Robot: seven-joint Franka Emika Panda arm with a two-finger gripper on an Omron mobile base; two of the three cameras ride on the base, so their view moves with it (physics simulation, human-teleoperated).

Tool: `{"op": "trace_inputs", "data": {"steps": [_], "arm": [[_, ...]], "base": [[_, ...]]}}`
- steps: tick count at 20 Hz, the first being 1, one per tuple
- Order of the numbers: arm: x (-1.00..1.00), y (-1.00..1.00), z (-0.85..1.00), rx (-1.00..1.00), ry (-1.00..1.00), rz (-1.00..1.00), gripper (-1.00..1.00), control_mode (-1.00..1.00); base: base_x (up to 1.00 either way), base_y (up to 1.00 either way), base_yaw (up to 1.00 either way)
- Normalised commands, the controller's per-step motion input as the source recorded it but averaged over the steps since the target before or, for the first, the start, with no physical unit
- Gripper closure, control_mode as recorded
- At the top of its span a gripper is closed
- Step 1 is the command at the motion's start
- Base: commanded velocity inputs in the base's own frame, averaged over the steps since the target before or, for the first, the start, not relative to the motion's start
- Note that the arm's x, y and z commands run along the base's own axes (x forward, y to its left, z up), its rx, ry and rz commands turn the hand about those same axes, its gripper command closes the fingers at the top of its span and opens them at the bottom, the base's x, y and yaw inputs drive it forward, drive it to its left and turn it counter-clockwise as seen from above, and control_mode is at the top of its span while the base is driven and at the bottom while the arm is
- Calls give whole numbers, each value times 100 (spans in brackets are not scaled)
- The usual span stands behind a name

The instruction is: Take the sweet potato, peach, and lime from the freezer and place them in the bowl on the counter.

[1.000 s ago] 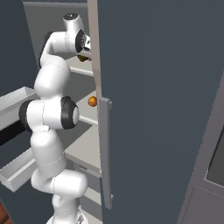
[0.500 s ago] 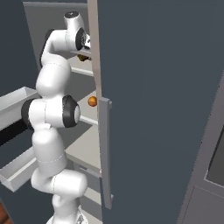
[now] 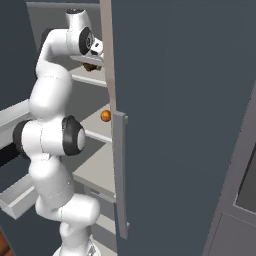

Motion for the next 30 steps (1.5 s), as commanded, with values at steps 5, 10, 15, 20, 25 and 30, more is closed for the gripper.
{"op": "trace_inputs", "data": {"steps": [5, 10, 15, 20, 25, 30], "arm": [[-100, -2, -8, 6, 0, 0, 100, -100], [-100, -3, -4, 12, -1, 0, 100, -100], [-100, 0, 0, 0, 0, 0, 100, -100], [-100, 0, 0, 0, 0, 0, 100, -100], [-100, -9, 0, 0, 0, 1, 100, -100], [-100, -16, 0, 0, 0, 4, 100, -100]], "base": [[0, 0, 0], [0, 0, 0], [0, 0, 0], [0, 0, 0], [0, 0, 0], [0, 0, 0]]}}
